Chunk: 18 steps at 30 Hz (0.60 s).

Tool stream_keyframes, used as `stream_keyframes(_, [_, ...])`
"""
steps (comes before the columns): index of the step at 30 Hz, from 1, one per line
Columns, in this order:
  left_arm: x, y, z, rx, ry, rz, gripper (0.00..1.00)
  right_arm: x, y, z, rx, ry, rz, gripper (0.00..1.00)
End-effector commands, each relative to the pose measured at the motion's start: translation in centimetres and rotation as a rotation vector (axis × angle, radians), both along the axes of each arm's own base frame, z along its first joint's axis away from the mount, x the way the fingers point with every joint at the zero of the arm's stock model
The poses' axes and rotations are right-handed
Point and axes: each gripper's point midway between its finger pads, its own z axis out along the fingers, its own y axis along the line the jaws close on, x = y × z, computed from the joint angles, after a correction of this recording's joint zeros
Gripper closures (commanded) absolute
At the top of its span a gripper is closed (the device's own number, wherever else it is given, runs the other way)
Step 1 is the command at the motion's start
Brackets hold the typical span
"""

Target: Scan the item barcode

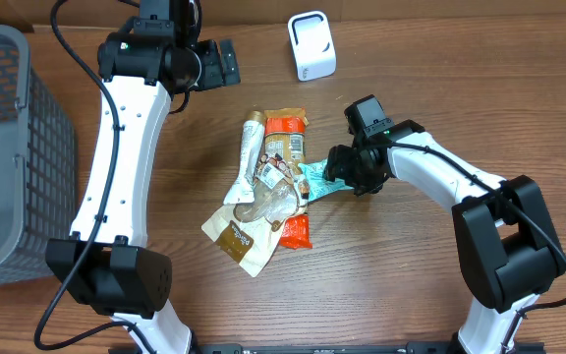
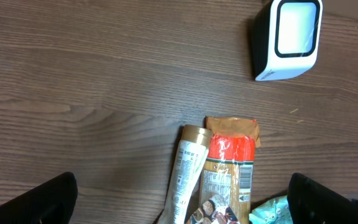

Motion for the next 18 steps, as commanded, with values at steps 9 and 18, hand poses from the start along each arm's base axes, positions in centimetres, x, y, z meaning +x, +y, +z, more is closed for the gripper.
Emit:
stream_keyframes(9, [0.1,0.0,0.3,0.002,-0.009,0.000,0.00,2.5,-7.7,1.2,-0.351,-0.070,0.224,0.19])
stream_keyframes(18, [0.1,0.0,0.3,0.002,-0.009,0.000,0.00,2.3,-8.5,2.2,-0.279,-0.041,0.274,0.21])
